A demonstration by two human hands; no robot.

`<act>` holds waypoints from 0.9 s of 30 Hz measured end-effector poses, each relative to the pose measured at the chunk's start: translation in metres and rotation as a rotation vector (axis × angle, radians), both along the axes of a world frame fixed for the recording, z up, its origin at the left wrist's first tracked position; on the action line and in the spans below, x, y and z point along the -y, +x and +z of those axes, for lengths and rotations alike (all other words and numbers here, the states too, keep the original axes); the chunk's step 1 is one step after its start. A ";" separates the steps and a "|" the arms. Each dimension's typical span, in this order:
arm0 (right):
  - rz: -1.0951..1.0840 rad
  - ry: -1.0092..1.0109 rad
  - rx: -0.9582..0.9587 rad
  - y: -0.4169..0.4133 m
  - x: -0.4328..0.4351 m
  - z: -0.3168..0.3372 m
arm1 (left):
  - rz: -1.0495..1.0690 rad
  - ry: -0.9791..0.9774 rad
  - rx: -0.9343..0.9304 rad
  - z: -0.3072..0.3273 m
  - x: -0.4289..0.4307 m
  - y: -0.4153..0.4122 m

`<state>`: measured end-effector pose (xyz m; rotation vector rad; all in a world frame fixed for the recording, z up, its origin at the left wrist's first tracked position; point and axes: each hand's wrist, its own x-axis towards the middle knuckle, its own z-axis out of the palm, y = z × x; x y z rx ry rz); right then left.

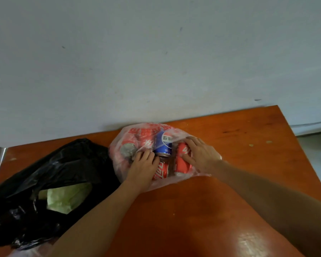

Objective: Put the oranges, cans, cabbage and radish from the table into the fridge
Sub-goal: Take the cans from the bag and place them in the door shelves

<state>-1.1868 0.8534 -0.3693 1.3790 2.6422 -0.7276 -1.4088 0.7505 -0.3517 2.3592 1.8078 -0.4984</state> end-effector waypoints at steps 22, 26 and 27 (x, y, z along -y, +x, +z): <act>0.471 0.231 0.336 0.007 0.050 0.006 | 0.146 0.075 0.164 0.015 0.078 -0.011; 0.359 0.144 0.372 0.010 0.068 0.020 | 0.138 0.175 0.223 0.034 0.092 -0.019; 0.325 0.121 0.348 0.010 0.072 0.026 | 0.127 0.189 0.224 0.040 0.094 -0.020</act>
